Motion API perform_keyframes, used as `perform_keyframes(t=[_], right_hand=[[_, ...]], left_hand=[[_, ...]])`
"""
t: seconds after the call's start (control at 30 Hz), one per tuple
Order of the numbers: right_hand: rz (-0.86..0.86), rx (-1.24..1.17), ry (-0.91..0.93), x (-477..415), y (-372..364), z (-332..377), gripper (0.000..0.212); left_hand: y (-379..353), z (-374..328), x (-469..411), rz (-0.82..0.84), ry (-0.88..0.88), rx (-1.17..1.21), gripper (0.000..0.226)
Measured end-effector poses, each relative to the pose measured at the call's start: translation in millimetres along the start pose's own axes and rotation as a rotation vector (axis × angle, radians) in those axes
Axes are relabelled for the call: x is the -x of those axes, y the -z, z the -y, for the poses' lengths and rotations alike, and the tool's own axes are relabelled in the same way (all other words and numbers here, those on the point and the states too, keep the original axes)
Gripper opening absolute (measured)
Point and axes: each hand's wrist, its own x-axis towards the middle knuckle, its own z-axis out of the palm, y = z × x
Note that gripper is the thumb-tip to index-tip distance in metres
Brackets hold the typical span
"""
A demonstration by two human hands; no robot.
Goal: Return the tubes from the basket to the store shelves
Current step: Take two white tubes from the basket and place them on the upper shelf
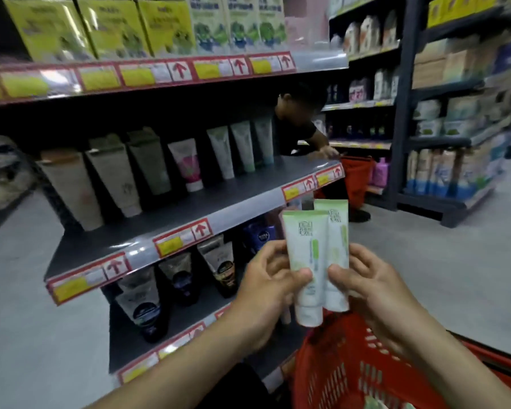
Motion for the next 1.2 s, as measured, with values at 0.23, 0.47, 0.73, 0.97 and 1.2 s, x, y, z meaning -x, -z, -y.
perform_keyframes(t=[0.23,0.47,0.73,0.97,1.2], right_hand=[[-0.016,0.146,0.069,-60.6,-41.5,20.4,0.024],[-0.014,0.129,0.164,-146.6,-83.0,70.7,0.020],[0.041,0.235,0.235,-252.7,-99.2,92.0,0.022],[0.019,0.261,0.152,-308.5,-76.0,56.6,0.023],[0.050,0.311,0.124,-346.6,-59.4,31.4,0.026]], left_hand=[[23.8,-49.1,-25.1,-0.112,-0.065,-0.026,0.041],[54.6,-118.9,-105.2,-0.284,-0.156,-0.053,0.032],[93.4,-123.4,-225.0,-0.493,-0.155,-0.194,0.032],[113.6,-82.6,-287.8,-0.614,-0.126,-0.288,0.031],[122.0,-76.6,-310.2,-0.691,-0.191,-0.477,0.039]])
